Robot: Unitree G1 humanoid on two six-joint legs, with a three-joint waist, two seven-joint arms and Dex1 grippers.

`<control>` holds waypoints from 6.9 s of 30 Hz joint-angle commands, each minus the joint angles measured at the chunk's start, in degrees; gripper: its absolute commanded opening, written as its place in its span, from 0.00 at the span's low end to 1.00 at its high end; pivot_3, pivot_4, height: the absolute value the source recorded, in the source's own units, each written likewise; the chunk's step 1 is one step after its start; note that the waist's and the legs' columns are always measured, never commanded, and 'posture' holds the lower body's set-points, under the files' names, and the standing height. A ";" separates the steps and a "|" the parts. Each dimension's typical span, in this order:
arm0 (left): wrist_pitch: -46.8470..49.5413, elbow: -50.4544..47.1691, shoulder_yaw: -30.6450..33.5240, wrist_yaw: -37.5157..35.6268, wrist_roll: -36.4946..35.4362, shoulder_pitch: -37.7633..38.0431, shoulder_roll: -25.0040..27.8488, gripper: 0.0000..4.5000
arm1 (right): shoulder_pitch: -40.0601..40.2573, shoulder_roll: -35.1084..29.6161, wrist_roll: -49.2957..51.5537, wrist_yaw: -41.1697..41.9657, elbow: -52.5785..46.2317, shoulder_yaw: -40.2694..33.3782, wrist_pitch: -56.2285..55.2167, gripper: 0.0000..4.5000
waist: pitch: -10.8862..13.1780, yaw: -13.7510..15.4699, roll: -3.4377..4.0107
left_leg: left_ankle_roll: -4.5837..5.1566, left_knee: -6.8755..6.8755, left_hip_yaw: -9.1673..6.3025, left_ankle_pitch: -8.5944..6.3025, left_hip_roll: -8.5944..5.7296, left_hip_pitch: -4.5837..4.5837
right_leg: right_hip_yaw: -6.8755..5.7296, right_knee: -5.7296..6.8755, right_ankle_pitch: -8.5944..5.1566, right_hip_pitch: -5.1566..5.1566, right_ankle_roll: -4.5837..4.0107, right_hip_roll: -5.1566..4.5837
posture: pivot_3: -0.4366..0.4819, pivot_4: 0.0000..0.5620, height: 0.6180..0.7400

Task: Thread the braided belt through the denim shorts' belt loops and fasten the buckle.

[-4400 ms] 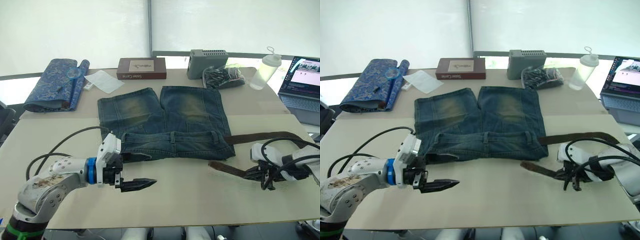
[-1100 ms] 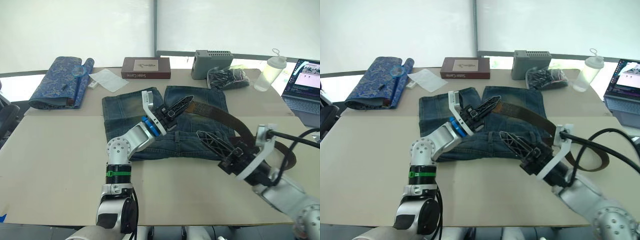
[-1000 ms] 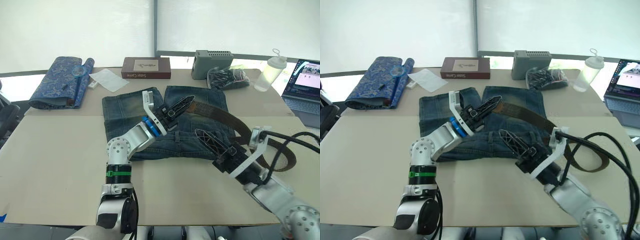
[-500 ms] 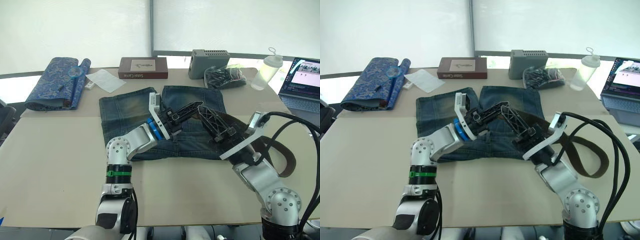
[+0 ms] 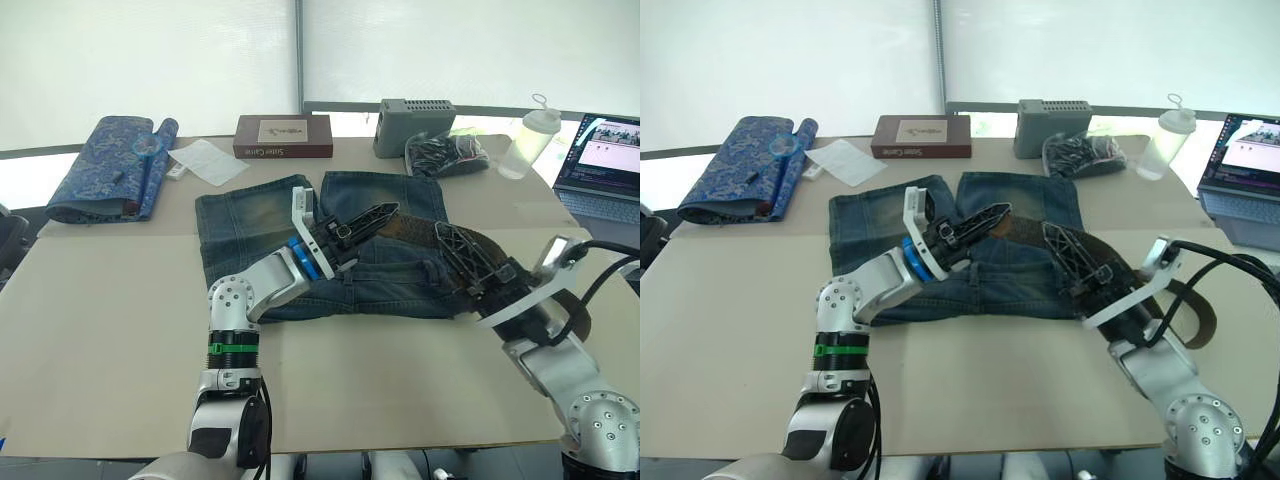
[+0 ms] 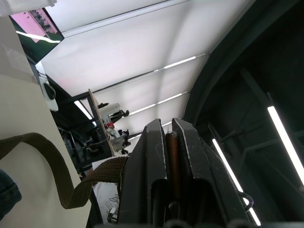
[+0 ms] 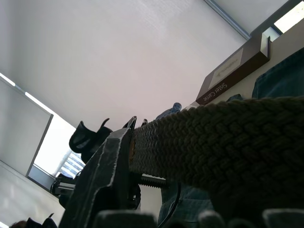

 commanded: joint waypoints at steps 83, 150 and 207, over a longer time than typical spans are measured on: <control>-27.52 -38.34 -17.94 -46.57 43.87 24.10 40.63 0.99 | -29.94 -24.56 -44.52 28.24 35.97 2.21 29.74 0.00 | 0.04 -0.07 0.10 | -0.01 -0.54 0.22 0.03 0.12 0.03 | 0.08 -0.26 -0.03 -0.13 -0.10 -0.18 | 0.48 0.27 1.00; -25.97 -30.62 -27.49 -55.41 68.15 17.26 36.71 0.86 | -14.19 -21.80 -37.84 28.13 10.77 -12.28 49.13 0.00 | -0.01 -0.18 0.18 | 0.02 -0.46 0.21 0.01 0.10 0.08 | 0.13 -0.09 -0.02 -0.13 -0.05 -0.19 | 0.48 0.27 1.00; 16.32 -7.32 -5.58 -18.99 34.69 9.00 4.67 0.86 | -19.25 7.73 -45.83 11.53 18.69 -14.13 59.02 0.00 | -0.03 -0.27 0.20 | -0.02 -0.25 0.18 0.02 0.08 0.16 | 0.11 0.12 -0.02 -0.07 -0.06 -0.04 | 0.48 0.27 1.00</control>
